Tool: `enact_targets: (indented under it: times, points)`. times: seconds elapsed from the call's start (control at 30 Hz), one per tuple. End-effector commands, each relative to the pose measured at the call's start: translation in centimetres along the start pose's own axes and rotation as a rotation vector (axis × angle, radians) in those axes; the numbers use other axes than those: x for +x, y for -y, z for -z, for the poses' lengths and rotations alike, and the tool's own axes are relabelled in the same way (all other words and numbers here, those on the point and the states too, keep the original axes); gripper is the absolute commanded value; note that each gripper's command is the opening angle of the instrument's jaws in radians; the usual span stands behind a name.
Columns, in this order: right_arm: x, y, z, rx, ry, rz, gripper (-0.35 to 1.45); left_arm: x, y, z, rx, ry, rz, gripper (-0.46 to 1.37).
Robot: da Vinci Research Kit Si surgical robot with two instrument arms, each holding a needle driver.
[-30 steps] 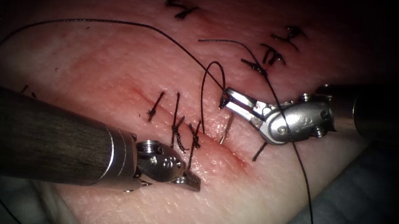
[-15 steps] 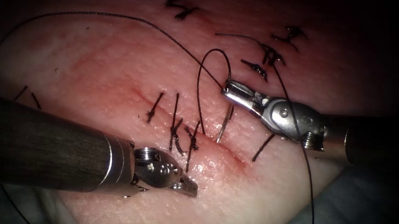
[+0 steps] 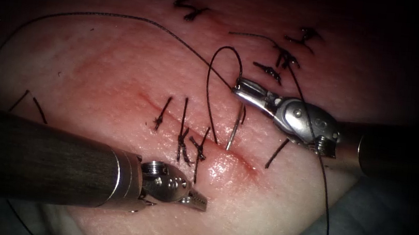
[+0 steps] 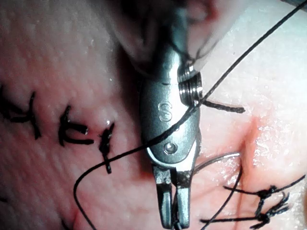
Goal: Wound Closure
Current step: Push needle through bottom of the cut
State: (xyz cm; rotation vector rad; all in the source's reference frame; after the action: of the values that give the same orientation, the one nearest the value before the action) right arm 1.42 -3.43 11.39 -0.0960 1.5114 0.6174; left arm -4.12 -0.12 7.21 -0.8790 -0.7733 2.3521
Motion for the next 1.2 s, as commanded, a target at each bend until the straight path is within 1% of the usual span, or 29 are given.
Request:
enact_targets:
  times: [0.03, 0.23, 0.3, 0.37, 0.5, 0.57, 0.67, 0.7, 0.77, 0.83, 0.87, 0.9, 0.93, 1.03, 1.13, 1.17, 1.2]
  points:
    - [-0.01, 0.01, 0.00, 0.004, -0.003, -0.016, -0.35, 0.00, 0.01, 0.01, -0.009, 0.001, 0.001, -0.29]
    - [-0.03, 0.08, -0.01, 0.020, -0.033, -0.115, -0.35, 0.01, 0.03, 0.01, -0.011, 0.001, 0.000, -0.32]
    - [-0.02, 0.09, -0.01, 0.017, -0.064, -0.190, -0.35, 0.01, 0.05, 0.01, -0.012, 0.000, -0.001, -0.32]
    - [-0.02, 0.09, -0.01, -0.002, -0.067, -0.250, -0.35, 0.00, 0.06, 0.01, -0.012, 0.000, -0.002, -0.32]
    - [-0.01, 0.06, -0.02, -0.065, -0.052, -0.398, -0.35, -0.02, 0.07, 0.01, -0.012, 0.001, 0.003, -0.34]
    - [-0.01, 0.06, -0.02, -0.076, -0.045, -0.426, -0.35, -0.02, 0.06, 0.01, -0.012, 0.001, 0.002, -0.34]
    - [-0.02, 0.08, -0.02, -0.106, -0.011, -0.513, -0.35, -0.03, 0.06, 0.02, -0.013, 0.001, 0.001, -0.34]
    - [-0.03, 0.10, -0.02, -0.119, 0.012, -0.561, -0.35, -0.04, 0.06, 0.02, -0.013, 0.001, 0.001, -0.34]
    - [-0.05, 0.12, -0.01, -0.120, 0.029, -0.588, -0.35, -0.05, 0.07, 0.03, -0.014, 0.001, 0.000, -0.34]
    - [-0.08, 0.17, 0.01, -0.120, 0.068, -0.640, -0.35, -0.06, 0.07, 0.04, -0.015, 0.002, -0.001, -0.32]
    - [-0.09, 0.19, 0.02, -0.120, 0.076, -0.657, -0.35, -0.06, 0.07, 0.04, -0.015, 0.002, -0.001, -0.32]
    - [-0.10, 0.21, 0.03, -0.122, 0.087, -0.690, -0.35, -0.06, 0.07, 0.04, -0.015, 0.002, -0.001, -0.31]
    - [-0.10, 0.24, 0.04, -0.128, 0.094, -0.753, -0.35, -0.07, 0.07, 0.04, -0.016, 0.002, -0.002, -0.31]
    - [-0.11, 0.28, 0.06, -0.118, 0.093, -0.824, -0.35, -0.07, 0.08, 0.04, -0.016, 0.002, -0.002, -0.31]
    - [-0.10, 0.30, 0.05, -0.118, 0.077, -0.890, -0.35, -0.06, 0.08, 0.04, -0.016, 0.002, -0.002, -0.33]
    - [-0.10, 0.32, 0.04, -0.120, 0.076, -0.944, -0.35, -0.06, 0.08, 0.04, -0.015, 0.002, -0.002, -0.34]
    - [-0.10, 0.33, 0.04, -0.121, 0.072, -0.962, -0.35, -0.06, 0.08, 0.04, -0.016, 0.002, -0.002, -0.34]
